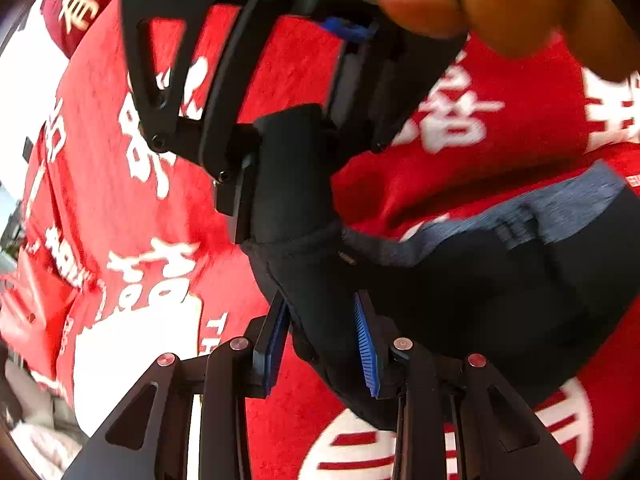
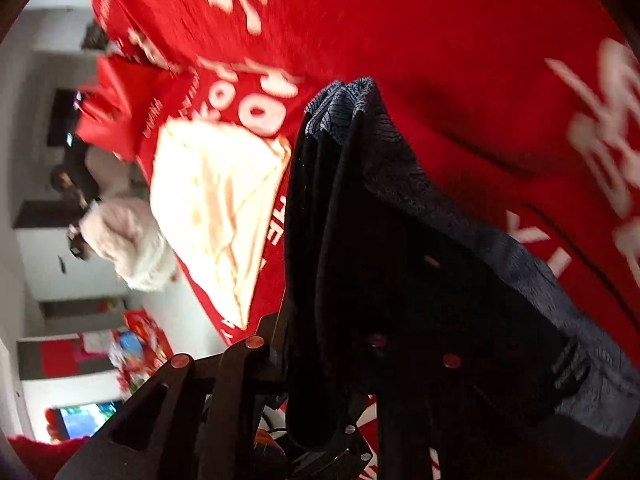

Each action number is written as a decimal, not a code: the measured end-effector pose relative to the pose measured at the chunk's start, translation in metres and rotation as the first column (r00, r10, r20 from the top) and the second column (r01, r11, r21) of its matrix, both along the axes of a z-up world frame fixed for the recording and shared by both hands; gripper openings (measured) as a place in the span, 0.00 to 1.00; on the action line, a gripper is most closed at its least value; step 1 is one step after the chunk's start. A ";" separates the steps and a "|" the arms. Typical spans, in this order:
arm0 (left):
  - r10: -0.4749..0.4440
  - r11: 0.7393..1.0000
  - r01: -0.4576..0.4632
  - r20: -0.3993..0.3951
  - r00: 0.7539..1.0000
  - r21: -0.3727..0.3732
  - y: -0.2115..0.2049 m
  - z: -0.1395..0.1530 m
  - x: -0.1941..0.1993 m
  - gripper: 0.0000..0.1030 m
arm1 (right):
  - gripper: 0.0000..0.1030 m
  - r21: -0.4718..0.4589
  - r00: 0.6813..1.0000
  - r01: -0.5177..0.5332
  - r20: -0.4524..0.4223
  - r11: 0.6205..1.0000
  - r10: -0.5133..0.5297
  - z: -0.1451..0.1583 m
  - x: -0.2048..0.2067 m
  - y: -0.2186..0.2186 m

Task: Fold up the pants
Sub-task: 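Fold the held end over with the left gripper while the right gripper holds the bundle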

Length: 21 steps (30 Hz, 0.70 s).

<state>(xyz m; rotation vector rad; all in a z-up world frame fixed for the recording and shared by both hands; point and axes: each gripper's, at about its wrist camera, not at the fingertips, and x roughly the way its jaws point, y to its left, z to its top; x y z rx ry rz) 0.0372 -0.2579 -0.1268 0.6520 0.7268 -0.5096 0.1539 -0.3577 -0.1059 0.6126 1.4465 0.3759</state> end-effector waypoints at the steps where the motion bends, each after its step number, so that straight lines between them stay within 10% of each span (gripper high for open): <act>1: -0.018 1.000 0.018 0.004 1.000 -0.006 -0.005 0.005 -0.006 0.33 | 0.19 0.009 1.000 0.018 0.025 1.000 -0.019 0.008 -0.012 -0.011; 11: -0.264 0.963 0.260 -0.046 0.964 -0.067 -0.089 0.037 -0.094 0.33 | 0.19 0.085 0.949 0.282 0.124 0.956 -0.291 0.049 -0.148 -0.139; 21: -0.441 0.897 0.442 -0.139 0.887 -0.027 -0.168 0.006 -0.174 0.33 | 0.19 0.143 0.831 0.539 0.072 0.830 -0.552 0.006 -0.283 -0.234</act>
